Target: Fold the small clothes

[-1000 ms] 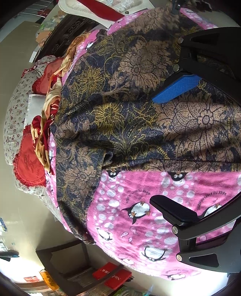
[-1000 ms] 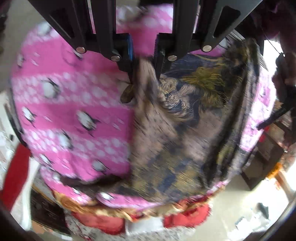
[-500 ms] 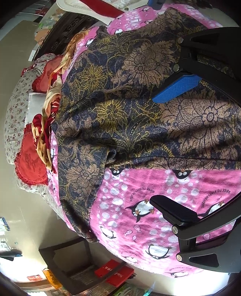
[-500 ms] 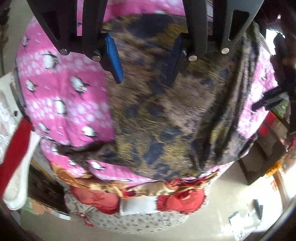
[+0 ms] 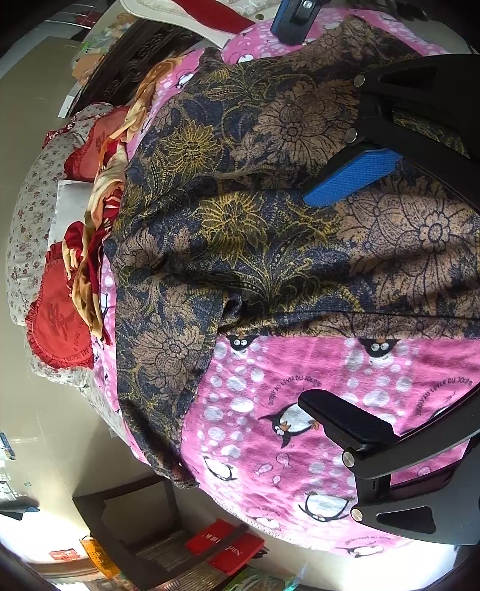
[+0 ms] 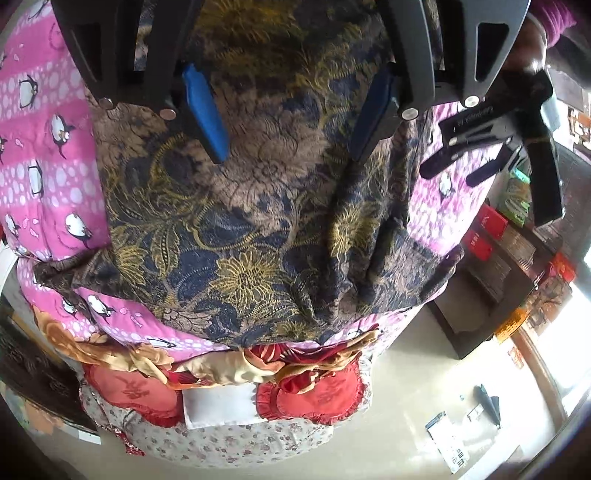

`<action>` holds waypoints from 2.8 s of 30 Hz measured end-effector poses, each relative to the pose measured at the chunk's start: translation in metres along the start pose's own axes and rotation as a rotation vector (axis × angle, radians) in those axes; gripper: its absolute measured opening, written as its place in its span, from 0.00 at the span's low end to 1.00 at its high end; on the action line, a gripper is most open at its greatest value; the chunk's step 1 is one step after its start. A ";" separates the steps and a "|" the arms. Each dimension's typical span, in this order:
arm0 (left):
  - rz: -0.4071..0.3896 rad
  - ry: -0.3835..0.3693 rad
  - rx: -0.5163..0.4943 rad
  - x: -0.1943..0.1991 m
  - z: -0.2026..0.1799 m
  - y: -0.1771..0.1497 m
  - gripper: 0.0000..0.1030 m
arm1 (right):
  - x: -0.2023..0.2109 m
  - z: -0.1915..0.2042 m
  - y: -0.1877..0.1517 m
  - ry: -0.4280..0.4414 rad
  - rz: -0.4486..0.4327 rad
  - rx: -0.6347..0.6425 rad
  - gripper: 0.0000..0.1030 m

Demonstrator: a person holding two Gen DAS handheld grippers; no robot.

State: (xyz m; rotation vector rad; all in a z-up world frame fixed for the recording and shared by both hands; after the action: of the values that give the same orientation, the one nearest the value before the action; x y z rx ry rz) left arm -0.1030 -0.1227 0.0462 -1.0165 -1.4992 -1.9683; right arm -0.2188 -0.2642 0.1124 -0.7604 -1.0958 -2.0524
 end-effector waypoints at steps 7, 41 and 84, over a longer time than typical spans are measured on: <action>-0.013 0.012 -0.020 -0.001 -0.007 0.007 0.97 | -0.024 -0.003 0.016 -0.088 -0.014 0.042 0.65; -0.017 0.039 0.009 -0.008 -0.004 0.016 0.97 | -0.042 -0.009 0.021 -0.170 -0.044 0.116 0.72; -0.008 0.053 0.013 -0.024 -0.005 0.026 0.97 | -0.065 -0.020 0.028 -0.172 -0.014 0.076 0.74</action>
State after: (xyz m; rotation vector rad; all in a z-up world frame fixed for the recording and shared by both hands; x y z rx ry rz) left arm -0.0704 -0.1367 0.0427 -0.9466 -1.4874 -1.9729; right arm -0.1616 -0.2736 0.0673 -0.9063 -1.2700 -1.9736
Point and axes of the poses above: each gripper's, at about its wrist camera, not at the fingertips, and x roughly against the way its jaws point, z to its left, y to its top, the point moved 5 cm from there along -x, roughly the way its jaws point, and after that the axes turned 13 degrees about y, right-handed, at the moved point
